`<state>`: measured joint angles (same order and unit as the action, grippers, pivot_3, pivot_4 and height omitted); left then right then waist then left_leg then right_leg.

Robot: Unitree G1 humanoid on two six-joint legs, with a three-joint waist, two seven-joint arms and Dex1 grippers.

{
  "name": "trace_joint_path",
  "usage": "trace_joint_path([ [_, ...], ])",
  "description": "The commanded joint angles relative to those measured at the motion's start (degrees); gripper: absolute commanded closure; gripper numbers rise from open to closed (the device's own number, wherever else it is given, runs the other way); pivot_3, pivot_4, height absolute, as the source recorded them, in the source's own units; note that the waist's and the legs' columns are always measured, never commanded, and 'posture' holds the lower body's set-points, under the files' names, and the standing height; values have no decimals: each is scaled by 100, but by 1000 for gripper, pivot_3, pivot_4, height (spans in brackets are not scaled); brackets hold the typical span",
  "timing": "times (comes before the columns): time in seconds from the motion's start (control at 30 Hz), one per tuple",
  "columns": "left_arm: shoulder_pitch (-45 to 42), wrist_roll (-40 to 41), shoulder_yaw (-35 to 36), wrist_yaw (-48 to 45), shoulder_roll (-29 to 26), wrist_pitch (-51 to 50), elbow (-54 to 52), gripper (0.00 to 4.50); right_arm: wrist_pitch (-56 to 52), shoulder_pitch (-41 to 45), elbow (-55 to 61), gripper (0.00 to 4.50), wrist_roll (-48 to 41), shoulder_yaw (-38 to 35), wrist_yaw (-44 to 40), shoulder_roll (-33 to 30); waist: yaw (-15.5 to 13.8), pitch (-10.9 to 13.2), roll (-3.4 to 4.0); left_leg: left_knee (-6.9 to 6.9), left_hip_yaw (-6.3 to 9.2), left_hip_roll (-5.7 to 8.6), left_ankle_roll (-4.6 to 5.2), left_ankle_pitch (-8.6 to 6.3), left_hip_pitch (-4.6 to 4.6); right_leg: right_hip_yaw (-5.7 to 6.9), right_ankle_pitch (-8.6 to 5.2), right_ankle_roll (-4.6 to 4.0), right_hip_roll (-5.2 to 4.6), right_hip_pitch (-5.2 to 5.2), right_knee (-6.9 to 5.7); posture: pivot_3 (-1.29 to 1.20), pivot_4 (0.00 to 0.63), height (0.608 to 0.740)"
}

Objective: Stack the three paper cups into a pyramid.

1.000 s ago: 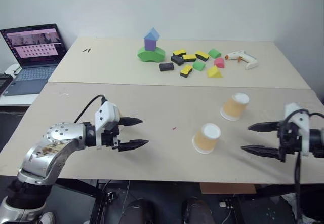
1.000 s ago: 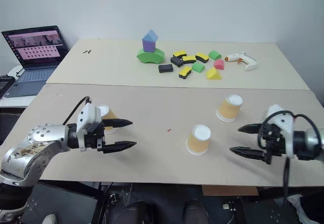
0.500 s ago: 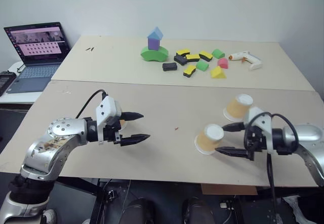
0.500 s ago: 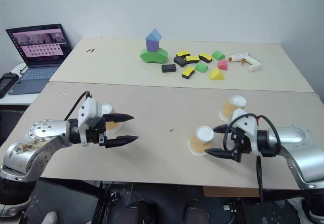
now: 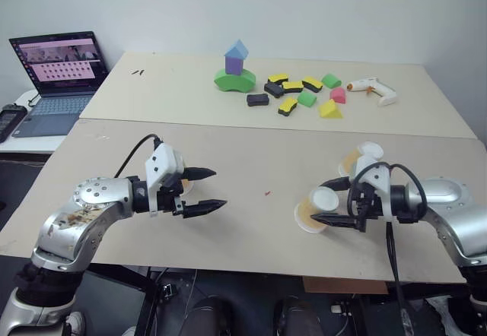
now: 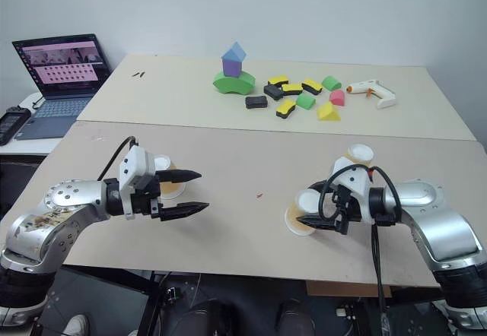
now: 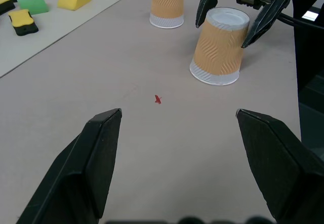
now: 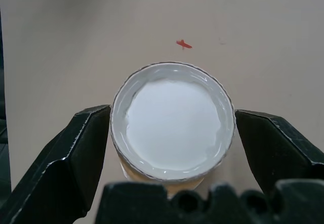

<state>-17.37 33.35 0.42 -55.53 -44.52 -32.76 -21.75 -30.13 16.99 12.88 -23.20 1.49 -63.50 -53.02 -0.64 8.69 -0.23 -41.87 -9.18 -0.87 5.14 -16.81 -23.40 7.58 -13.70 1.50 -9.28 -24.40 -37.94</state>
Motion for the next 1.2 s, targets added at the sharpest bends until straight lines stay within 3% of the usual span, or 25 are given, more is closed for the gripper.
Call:
trace_joint_path([
  [0.03, -35, 60, 121, 25, 1, 2, -191, 682, 116, 111, 43, 1045, 12, -103, 2, 30, 0, 0, 0, 0, 0, 0, 0, 0, 0, 0, 0, 0, 0, 0, 0, 0, 150, 691],
  [0.1, -40, 69, 114, 23, 0, -12, -192, 682, 97, 165, 60, 1723, -26, -119, 2, 71, 0, 0, 0, 0, 0, 0, 0, 0, 0, 0, 0, 0, 0, 0, 0, 0, 150, 691],
  [0.13, -47, 61, 101, 25, 3, -13, -182, 682, 75, 211, 66, 1784, -55, -128, 12, 106, 0, 0, 0, 0, 0, 0, 0, 0, 0, 0, 0, 0, 0, 0, 0, 0, 150, 691],
  [0.33, -109, 53, 17, 59, 57, -52, -171, 682, -183, 868, 76, 1786, -249, 15, 5, 418, 14, 1, -1, 0, 0, 0, 0, 0, 0, 0, 0, 0, 1, 0, -1, 0, 150, 691],
  [0.47, -160, 14, -63, 28, 113, -53, -114, 682, -423, 1932, -414, 1786, -124, 494, 13, 1033, 87, 2, -3, -1, 0, -1, 0, 0, 3, -1, 0, -1, 3, -1, -4, 0, 150, 691],
  [0.63, -173, -5, -140, 12, 171, -60, -117, 682, 109, 3316, -2457, 1786, 774, 1429, 118, 2172, 153, 4, -6, 0, -2, 3, 0, 1, 2, 4, 0, -1, 27, -1, -6, 0, 150, 691],
  [0.8, -95, -32, -149, 39, 200, -45, -153, 682, 844, 4159, -4269, 1786, 1430, 1798, 173, 3050, 150, 5, -7, 1, -4, 3, 0, 2, -15, 4, -3, -1, 54, -16, -7, 0, 150, 691],
  [1.13, 50, -39, -57, 171, 194, -57, -281, 682, 1567, 4642, -5498, 1786, 1922, 1718, 116, 3677, 236, 5, -6, 1, -4, 4, -2, 3, -37, 5, -3, 0, 63, -33, -8, 0, 150, 691],
  [1.17, 71, -37, -49, 181, 193, -56, -297, 682, 1587, 4632, -5495, 987, 1926, 1695, 101, 3686, 258, 5, -6, 0, -4, 5, -2, 3, -37, 4, -3, 0, 63, -33, -9, 0, 150, 691],
  [1.2, 95, -30, -40, 191, 191, -58, -314, 682, 1569, 4609, -5463, 721, 1914, 1666, 71, 3687, 276, 5, -6, 0, -4, 5, -4, 4, -36, 3, -3, 0, 63, -34, -10, 0, 150, 691],
])
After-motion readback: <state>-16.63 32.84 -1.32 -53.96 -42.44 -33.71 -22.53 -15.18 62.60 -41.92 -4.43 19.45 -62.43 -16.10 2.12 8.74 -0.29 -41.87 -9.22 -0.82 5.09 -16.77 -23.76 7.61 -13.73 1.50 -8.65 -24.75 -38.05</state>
